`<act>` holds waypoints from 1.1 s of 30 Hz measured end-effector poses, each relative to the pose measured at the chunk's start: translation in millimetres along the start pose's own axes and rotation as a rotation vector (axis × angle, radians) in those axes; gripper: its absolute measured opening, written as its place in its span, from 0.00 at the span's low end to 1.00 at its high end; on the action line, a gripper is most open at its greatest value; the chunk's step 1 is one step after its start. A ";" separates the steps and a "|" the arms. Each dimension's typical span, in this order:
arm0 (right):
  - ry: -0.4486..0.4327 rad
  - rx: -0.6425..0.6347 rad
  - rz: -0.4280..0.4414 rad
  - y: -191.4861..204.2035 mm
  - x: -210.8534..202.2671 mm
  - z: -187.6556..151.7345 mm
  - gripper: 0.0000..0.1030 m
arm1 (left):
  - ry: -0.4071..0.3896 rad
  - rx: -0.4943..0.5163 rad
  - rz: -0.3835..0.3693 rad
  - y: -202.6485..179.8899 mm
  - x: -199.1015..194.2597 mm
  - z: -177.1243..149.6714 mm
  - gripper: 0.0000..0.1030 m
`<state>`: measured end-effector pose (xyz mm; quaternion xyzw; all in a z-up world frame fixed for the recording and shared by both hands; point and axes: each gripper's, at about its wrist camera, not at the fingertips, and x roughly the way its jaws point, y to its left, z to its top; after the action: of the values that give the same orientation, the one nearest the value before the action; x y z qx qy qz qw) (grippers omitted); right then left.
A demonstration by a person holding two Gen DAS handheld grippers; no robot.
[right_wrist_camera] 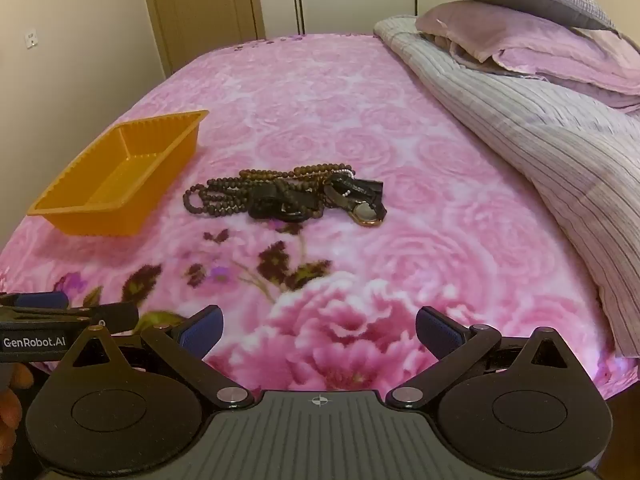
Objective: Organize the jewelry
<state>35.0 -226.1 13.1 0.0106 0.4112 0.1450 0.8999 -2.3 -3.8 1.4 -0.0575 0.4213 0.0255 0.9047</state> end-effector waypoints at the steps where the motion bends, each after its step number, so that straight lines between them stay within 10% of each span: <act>1: 0.000 0.000 0.000 -0.1 -0.1 0.2 0.99 | -0.003 0.002 -0.003 -2.0 -1.3 -0.5 0.99; 33: -0.003 -0.003 -0.004 -0.4 -0.1 1.6 0.99 | 0.009 -0.025 -0.035 1.2 0.8 4.7 0.99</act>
<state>36.2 -226.4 14.1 0.0085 0.4098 0.1439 0.9007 1.6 -2.0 3.7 -0.0762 0.4241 0.0148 0.9023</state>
